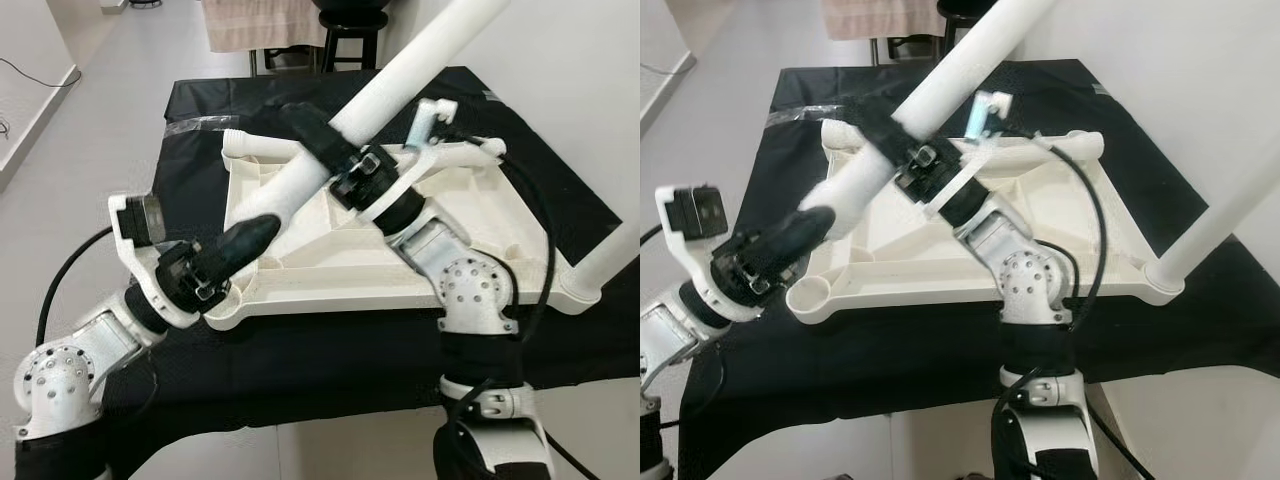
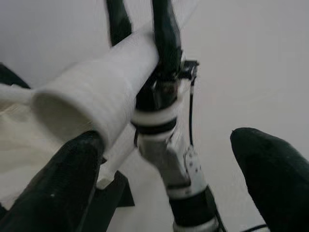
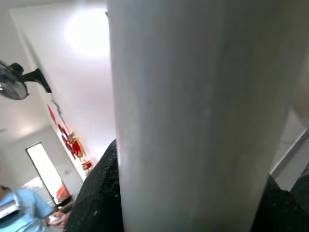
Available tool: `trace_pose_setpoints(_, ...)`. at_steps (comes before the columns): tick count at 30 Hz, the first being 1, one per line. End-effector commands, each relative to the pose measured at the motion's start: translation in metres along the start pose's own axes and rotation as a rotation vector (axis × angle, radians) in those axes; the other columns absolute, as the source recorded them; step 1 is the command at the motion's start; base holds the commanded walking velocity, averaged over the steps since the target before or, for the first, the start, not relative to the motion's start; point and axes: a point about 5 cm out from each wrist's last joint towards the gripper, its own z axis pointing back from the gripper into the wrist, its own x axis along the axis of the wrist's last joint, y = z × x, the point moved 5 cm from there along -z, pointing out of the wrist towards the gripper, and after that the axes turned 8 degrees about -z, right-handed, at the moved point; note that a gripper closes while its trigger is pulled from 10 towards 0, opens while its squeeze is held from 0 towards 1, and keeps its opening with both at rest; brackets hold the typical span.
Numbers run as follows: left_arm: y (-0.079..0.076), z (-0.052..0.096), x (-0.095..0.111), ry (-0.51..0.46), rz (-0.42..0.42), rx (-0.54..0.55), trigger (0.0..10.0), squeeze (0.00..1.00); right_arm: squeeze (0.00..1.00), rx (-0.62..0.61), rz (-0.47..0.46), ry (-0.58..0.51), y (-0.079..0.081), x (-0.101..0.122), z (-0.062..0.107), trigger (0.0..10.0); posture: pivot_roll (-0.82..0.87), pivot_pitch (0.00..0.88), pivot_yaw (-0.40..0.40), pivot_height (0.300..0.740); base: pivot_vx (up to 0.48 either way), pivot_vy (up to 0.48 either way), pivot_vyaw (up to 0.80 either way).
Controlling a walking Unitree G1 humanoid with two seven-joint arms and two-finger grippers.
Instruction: Building children table
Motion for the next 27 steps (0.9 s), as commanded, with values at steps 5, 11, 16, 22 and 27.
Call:
trace_pose_setpoints(5,-0.002,0.029,-0.004,0.029,0.000,0.073,10.0,1.00,0.00,-0.107,0.105,-0.113,-0.020,0.041,0.013,0.0,-0.03,0.081,-0.047,0.740,0.000,0.000,0.00)
trace_pose_setpoints(11,0.003,0.050,-0.003,0.035,-0.016,0.158,10.0,1.00,0.00,-0.161,0.142,-0.151,-0.029,0.057,0.019,0.0,-0.03,0.080,-0.046,0.740,0.000,0.000,0.00)
trace_pose_setpoints(16,0.013,0.068,0.005,0.027,-0.064,0.263,10.0,1.00,0.00,-0.223,0.177,-0.160,-0.040,0.063,0.024,0.0,-0.03,0.080,-0.046,0.740,0.000,0.000,0.00)
trace_pose_setpoints(22,0.060,0.080,0.026,-0.018,-0.222,0.596,10.0,0.00,0.00,-0.422,0.377,0.018,-0.070,0.026,0.030,10.0,-0.02,0.071,-0.045,0.740,0.000,0.000,0.00)
trace_pose_setpoints(27,0.080,0.079,0.023,0.039,-0.320,0.764,10.0,0.00,0.00,-0.469,0.436,0.085,-0.078,0.007,0.036,10.0,-0.02,0.069,-0.046,0.740,0.000,0.000,0.00)
